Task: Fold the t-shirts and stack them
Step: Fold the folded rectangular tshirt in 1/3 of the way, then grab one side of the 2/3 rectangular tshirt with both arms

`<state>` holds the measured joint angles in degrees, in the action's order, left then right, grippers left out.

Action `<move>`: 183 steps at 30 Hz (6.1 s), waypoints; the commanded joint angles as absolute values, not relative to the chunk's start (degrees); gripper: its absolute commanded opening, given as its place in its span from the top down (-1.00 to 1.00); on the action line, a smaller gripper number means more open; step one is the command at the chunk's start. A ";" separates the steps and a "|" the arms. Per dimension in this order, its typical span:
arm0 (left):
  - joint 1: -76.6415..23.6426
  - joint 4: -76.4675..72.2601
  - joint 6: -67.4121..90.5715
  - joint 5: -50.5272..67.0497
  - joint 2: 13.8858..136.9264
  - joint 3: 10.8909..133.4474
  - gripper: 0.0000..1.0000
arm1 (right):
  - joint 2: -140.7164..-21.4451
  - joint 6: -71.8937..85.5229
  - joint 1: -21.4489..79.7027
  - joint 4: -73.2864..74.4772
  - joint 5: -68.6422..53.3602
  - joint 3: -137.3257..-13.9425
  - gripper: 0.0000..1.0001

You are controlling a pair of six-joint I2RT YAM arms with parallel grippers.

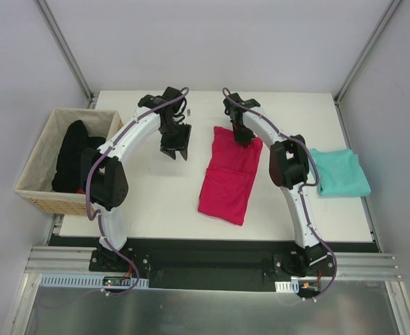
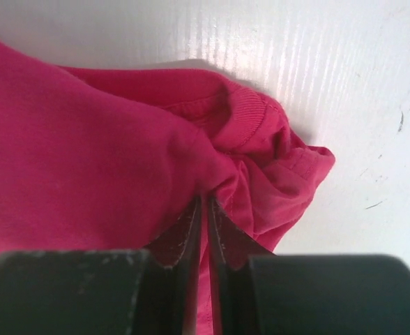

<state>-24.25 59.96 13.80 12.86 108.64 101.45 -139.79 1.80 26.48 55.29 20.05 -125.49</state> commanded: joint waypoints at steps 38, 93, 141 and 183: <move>-22.15 62.23 13.97 15.02 108.90 103.45 0.10 | -126.66 -6.16 26.19 51.94 23.11 -124.46 -0.09; -40.43 43.33 26.37 25.22 98.35 67.76 0.00 | -90.79 47.02 62.84 56.69 26.63 -61.17 0.16; -43.42 39.37 27.69 25.75 106.17 67.50 0.10 | -91.05 46.85 64.16 54.49 24.87 -58.71 0.17; -43.42 39.37 26.89 27.95 108.19 68.38 0.95 | -92.98 45.18 64.16 53.62 25.05 -59.68 0.16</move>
